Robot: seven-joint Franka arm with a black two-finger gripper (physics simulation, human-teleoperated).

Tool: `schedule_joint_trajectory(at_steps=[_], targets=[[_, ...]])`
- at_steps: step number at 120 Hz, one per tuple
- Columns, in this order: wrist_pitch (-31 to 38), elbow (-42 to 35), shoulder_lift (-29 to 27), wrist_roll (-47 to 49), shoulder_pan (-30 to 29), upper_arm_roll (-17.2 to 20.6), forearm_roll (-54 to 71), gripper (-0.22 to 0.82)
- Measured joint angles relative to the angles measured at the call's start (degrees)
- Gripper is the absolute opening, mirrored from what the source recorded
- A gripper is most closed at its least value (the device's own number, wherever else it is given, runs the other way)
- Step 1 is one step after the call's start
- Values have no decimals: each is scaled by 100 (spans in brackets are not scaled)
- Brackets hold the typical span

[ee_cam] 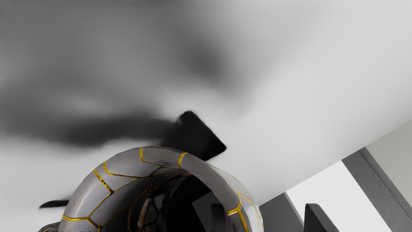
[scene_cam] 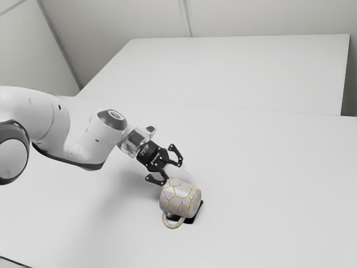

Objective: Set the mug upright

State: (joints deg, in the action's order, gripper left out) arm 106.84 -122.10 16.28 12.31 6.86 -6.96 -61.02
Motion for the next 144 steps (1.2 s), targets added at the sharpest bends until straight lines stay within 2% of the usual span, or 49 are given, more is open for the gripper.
schedule_joint_trajectory(at_steps=[16, 36, 53, 69, 89, 101, 117, 144], targets=[[45, 13, 2, 56, 6, 1, 95, -5], [74, 170, -68, 127, 8, 2, 412, -13], [72, 660, -397, 271, 80, 1, 1526, -16], [182, 768, -711, 401, 304, 14, 3058, -17], [534, 763, -883, 542, 514, 389, 5381, -18], [784, 738, -893, 615, 561, 474, 6361, -18], [1183, 639, -910, 705, 535, 485, 6999, -18], [1924, 142, -1161, 990, 536, 486, 7284, -18]])
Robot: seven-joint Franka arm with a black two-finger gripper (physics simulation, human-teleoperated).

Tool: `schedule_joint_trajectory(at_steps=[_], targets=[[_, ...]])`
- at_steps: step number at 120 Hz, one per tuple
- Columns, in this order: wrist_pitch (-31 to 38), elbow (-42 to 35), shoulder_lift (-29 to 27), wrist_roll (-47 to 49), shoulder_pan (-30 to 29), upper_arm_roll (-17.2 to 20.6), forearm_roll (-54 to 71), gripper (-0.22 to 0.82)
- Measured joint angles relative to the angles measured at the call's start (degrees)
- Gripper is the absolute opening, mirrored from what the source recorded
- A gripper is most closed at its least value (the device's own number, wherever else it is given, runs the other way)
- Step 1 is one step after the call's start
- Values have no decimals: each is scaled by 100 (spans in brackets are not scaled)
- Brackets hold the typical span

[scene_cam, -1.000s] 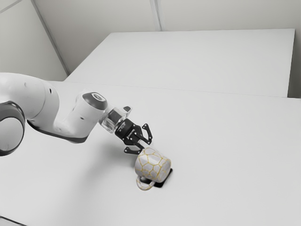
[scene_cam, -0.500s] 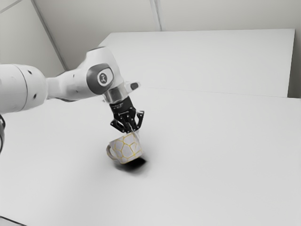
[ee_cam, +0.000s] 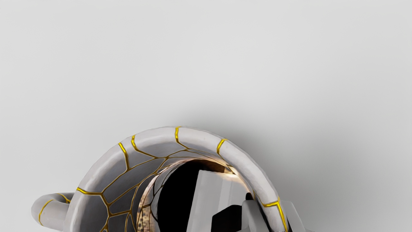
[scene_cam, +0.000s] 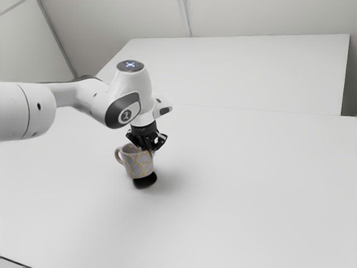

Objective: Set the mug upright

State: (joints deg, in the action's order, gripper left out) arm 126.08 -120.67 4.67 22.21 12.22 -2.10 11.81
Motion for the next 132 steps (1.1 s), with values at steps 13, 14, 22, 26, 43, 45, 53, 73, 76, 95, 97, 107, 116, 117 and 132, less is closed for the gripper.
schedule_joint_trajectory(at_steps=[13, 14, 22, 26, 43, 45, 53, 73, 76, 95, 97, 107, 116, 117, 132], targets=[[289, -121, -9, 143, 2, -1, 33, -18], [310, -130, -8, 154, 2, -1, 35, -18], [447, -182, 13, 234, 3, -2, 29, -18], [500, -207, 25, 273, 3, -2, 22, -18], [649, -244, 130, 419, 4, 5, -19, -18], [660, -246, 141, 435, 4, 5, -23, -18], [685, -253, 159, 460, 1, 11, -77, -5], [677, -222, 78, 458, 39, 17, -124, 29], [655, -212, 33, 458, 42, 17, -118, 32], [302, 85, -246, 451, 151, -4, -105, 47], [241, 135, -255, 447, 154, -1, -103, 48], [-185, 659, -254, 361, 170, 1, -117, 52], [-660, 1160, -253, 228, 185, -19, -144, 55], [-713, 1209, -253, 213, 185, -20, -147, 55], [-1476, 1860, -253, 20, 144, -26, -162, 57]])
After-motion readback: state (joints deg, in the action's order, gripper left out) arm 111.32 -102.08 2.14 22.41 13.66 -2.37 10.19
